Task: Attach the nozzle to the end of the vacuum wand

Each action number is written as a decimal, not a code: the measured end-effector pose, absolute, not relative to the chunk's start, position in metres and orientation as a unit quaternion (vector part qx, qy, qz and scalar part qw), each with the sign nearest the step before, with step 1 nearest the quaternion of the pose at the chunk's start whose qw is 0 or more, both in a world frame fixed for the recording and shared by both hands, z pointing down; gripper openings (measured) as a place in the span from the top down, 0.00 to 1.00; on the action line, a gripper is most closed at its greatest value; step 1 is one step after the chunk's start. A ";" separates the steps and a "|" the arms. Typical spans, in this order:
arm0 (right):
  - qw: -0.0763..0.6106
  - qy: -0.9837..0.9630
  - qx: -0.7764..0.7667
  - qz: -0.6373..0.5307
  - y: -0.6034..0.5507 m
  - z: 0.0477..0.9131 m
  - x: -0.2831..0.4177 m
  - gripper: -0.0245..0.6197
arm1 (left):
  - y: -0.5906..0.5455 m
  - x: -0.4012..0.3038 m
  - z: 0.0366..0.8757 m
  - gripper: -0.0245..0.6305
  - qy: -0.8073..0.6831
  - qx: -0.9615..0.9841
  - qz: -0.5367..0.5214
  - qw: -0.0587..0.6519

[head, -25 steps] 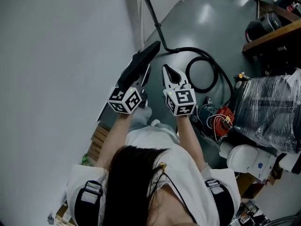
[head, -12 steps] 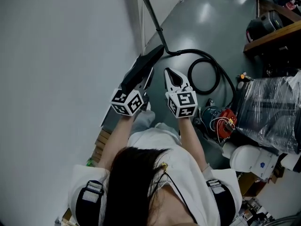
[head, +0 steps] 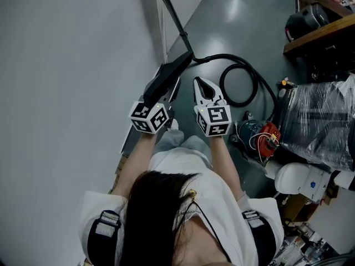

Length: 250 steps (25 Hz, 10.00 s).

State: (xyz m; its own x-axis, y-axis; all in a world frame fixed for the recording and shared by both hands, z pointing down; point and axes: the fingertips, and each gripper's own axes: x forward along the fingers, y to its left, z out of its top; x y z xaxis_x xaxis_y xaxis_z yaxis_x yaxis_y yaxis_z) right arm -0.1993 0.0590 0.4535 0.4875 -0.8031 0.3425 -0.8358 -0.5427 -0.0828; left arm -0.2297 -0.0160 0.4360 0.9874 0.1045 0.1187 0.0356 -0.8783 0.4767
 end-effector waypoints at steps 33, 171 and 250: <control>0.082 -0.494 0.854 0.144 0.049 0.450 -0.137 0.94 | -0.030 -0.174 0.435 0.71 -0.011 0.971 0.058 0.233; 0.206 -0.788 0.538 0.217 -0.138 0.563 0.104 0.53 | -0.182 0.053 0.436 0.71 -0.287 0.912 -0.079 0.281; 0.290 -0.877 0.350 0.155 -0.130 0.642 0.061 0.79 | -0.164 0.050 0.423 0.71 -0.341 0.883 -0.111 0.303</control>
